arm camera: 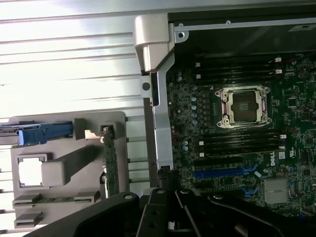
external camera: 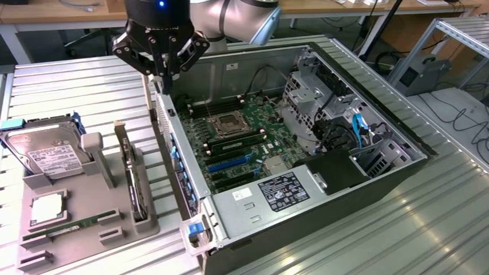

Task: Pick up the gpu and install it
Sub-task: 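Reach for the gpu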

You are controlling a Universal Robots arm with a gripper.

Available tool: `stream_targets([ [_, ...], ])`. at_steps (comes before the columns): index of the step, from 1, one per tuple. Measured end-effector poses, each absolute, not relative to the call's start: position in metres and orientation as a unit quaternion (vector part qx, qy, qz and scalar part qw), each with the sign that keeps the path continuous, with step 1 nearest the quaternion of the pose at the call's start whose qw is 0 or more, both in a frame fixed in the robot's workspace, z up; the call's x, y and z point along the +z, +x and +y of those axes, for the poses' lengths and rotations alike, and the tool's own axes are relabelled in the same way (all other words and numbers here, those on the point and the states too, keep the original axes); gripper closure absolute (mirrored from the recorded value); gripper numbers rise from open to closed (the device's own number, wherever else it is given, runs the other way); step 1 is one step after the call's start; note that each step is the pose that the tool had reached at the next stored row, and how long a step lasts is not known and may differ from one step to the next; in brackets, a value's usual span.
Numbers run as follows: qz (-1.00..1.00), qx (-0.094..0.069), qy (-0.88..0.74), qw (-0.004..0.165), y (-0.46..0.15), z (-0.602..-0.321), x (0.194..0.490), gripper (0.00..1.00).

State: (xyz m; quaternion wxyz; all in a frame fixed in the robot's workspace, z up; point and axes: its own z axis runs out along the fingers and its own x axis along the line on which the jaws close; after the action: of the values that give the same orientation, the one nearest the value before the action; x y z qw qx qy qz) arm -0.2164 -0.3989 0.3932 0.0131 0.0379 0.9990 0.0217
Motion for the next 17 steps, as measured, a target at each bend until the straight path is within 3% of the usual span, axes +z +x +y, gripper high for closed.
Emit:
stream_targets([
  [17, 0.999, 0.022, 0.038, 0.013, -0.2237, -0.3989, 0.3932, 0.89],
])
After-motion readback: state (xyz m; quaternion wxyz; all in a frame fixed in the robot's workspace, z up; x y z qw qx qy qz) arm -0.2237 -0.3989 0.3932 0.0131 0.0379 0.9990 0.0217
